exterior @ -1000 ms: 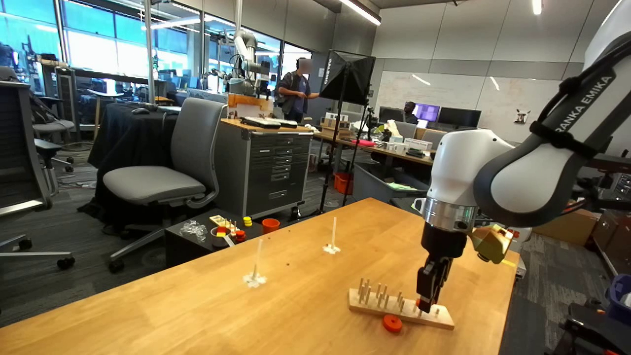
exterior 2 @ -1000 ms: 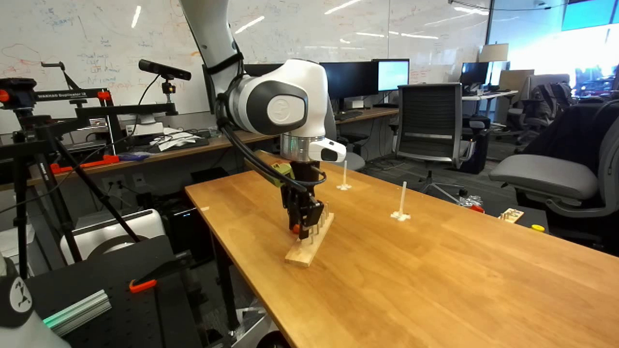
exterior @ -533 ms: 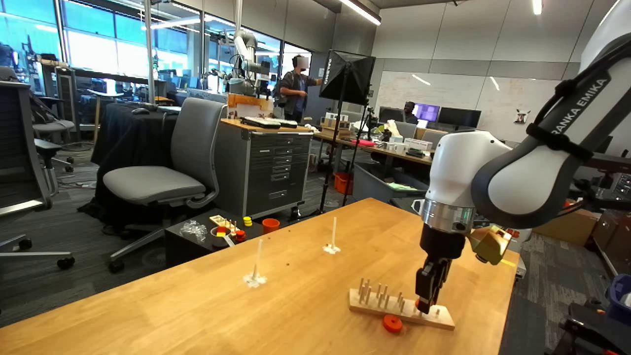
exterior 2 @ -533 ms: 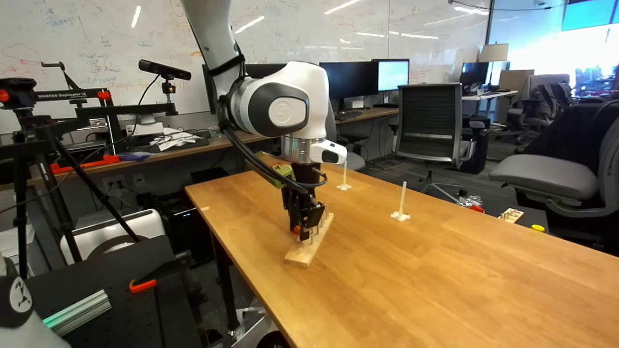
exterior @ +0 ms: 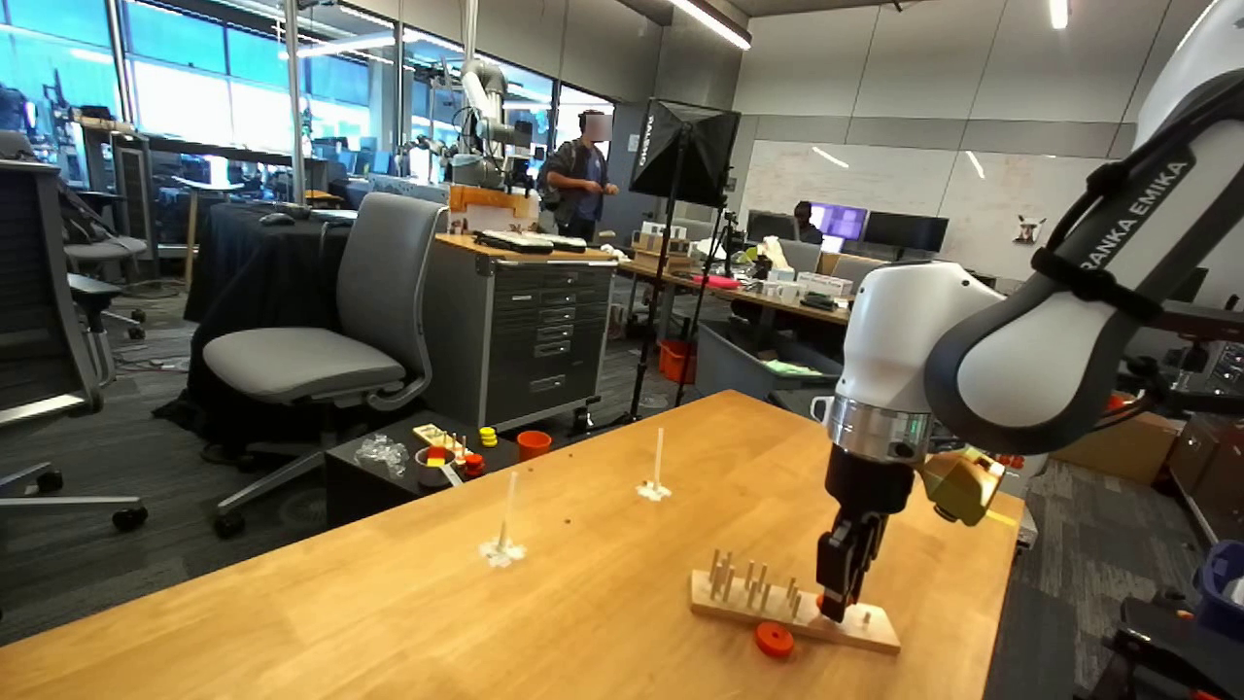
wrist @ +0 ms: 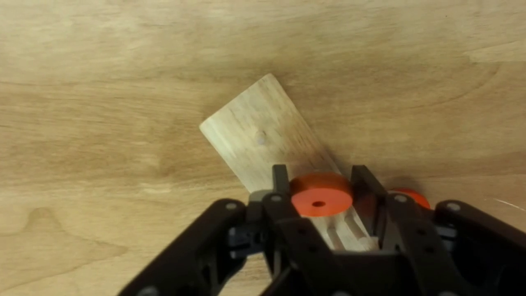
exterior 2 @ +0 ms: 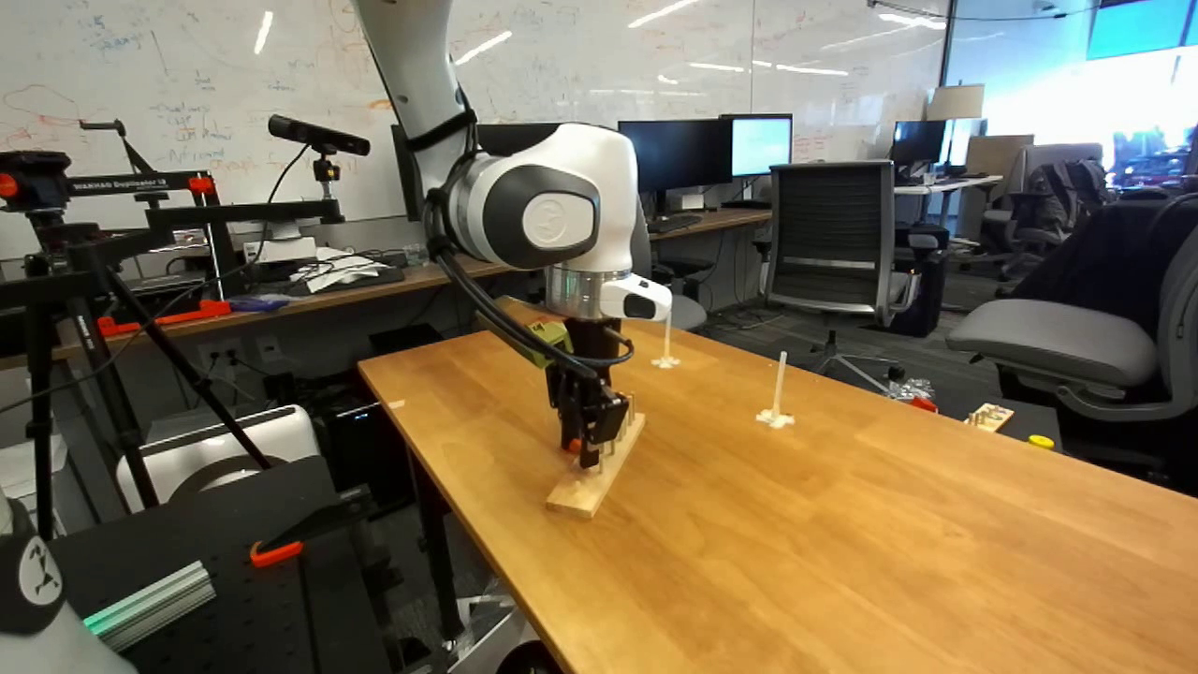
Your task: Pick up the orange ring on the right and put it on the wooden stand
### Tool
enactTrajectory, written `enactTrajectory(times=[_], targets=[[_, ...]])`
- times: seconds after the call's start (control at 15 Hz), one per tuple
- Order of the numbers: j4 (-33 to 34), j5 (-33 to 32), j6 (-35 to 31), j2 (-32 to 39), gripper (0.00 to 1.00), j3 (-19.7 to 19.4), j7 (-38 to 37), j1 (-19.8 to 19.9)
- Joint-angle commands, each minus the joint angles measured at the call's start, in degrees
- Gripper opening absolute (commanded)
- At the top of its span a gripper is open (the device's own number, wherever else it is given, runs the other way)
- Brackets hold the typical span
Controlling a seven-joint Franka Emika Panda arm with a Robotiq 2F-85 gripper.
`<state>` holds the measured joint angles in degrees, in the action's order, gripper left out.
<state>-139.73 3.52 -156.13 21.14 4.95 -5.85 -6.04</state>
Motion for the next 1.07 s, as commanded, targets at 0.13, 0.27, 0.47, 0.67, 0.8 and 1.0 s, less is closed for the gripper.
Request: enactTrajectory(times=[0.13,0.27,0.47,0.67,0.8,1.0], targets=[[-0.56,-0.74,-0.94,-0.40,0.17,-0.29,-0.75,-1.05],[-0.99,-0.76,-1.26,-0.53,0.17,-0.20,-0.59,-1.20],[-1.07,-0.83,-1.52,-0.42,0.17,-0.20,-0.69,-1.50],[-1.29,-1.02,-1.91,-0.47,0.23,-0.34,-0.77,-1.69],[-1.51,-1.11,-1.63,-0.70,0.63,-0.36,-0.73,-1.66],[-1.62,-1.07,-1.40,-0.72,0.90,-0.25,-0.41,-1.46]])
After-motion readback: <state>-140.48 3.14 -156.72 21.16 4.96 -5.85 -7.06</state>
